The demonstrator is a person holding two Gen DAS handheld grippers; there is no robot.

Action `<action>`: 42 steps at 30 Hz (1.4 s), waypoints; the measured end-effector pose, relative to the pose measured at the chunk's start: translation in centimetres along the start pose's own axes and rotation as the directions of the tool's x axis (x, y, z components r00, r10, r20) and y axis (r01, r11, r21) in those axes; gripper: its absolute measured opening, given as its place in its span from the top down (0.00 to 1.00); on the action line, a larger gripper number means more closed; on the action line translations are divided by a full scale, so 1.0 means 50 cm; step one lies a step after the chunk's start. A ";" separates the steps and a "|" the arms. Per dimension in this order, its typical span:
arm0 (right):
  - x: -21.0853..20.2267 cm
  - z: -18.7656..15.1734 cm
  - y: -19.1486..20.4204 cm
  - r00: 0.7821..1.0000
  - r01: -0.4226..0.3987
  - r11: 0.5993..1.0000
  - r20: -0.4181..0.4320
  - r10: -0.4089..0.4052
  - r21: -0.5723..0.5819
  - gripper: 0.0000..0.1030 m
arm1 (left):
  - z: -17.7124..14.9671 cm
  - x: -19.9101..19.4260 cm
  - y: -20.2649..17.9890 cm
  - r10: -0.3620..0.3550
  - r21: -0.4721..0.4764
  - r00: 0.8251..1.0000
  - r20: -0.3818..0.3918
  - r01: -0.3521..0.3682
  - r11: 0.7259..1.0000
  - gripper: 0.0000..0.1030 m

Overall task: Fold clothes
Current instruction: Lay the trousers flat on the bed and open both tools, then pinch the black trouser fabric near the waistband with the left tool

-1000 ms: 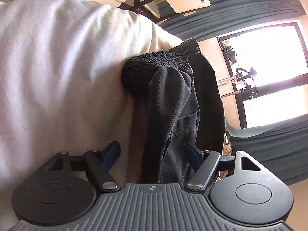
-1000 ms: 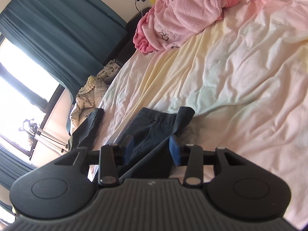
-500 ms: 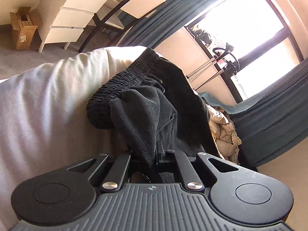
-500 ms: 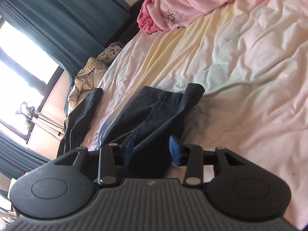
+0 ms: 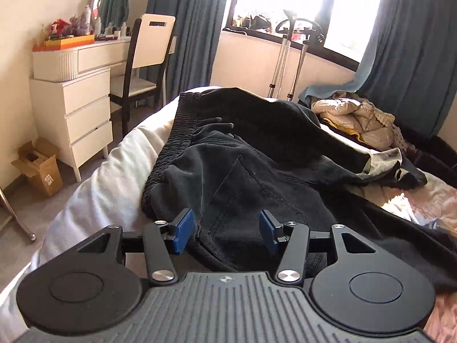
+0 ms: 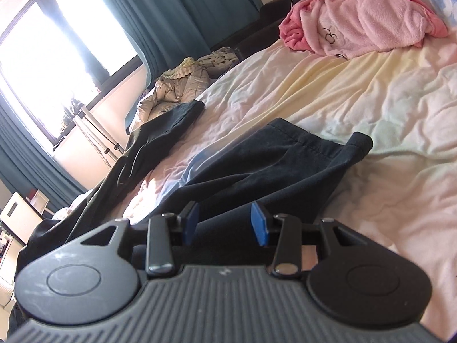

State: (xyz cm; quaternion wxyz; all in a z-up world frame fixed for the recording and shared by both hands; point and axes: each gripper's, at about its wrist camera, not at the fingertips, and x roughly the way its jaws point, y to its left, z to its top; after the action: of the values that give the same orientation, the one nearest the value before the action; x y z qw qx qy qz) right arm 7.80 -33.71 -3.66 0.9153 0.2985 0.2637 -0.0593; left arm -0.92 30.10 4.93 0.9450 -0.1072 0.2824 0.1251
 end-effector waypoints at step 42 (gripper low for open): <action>0.165 0.014 0.025 0.995 0.033 0.957 0.097 -0.005 -0.289 0.58 | -0.001 0.457 -0.754 -0.337 0.330 0.928 -0.159 0.372 0.868 0.97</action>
State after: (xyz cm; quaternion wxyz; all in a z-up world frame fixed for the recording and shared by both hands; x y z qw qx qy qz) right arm 15.50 -32.67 -6.82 0.9602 0.1552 0.2283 -0.0430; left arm 28.72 -1.54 -2.94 0.9407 0.0088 0.3210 -0.1090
